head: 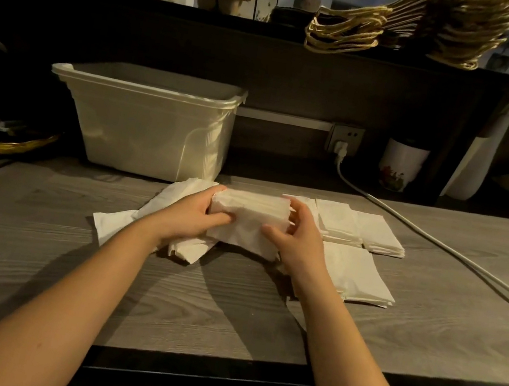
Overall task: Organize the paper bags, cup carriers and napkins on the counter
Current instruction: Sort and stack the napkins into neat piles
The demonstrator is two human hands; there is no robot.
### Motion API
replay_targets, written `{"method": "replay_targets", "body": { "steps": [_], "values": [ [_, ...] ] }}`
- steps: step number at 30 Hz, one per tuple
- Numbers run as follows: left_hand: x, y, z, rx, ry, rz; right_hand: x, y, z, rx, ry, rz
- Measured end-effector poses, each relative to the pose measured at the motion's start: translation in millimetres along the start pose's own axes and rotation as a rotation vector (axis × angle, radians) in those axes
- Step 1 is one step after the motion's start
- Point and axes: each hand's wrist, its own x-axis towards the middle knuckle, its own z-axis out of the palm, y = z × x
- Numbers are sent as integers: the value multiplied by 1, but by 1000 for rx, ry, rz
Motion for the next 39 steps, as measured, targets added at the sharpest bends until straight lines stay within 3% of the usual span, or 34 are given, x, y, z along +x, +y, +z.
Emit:
{"method": "replay_targets", "body": {
  "steps": [13, 19, 22, 26, 29, 32, 35, 36, 39],
  "values": [
    [-9, 7, -5, 52, -133, -40, -6, -3, 3, -219, -263, 0],
    [-10, 10, -1, 113, -106, -87, -3, 0, 3, -294, -176, -30],
    [-8, 13, -3, 13, -49, -95, -3, -3, 0, -28, -85, -78],
    [-9, 20, 0, -586, -54, -85, -1, -6, -4, 320, -38, -8],
    [-12, 22, 6, -594, -99, -60, -4, -8, 1, 517, -151, 118],
    [-15, 25, 10, -561, -170, -36, -4, -11, 0, 715, -93, 207],
    [-10, 24, 2, -662, 42, 68, 3, -16, -13, 846, 9, 310],
    [-7, 21, -4, -557, 198, 103, 6, -20, -16, 804, 11, 324],
    [0, 7, -16, 79, 630, 89, 9, -29, -37, 596, -32, 335]
  ]
}}
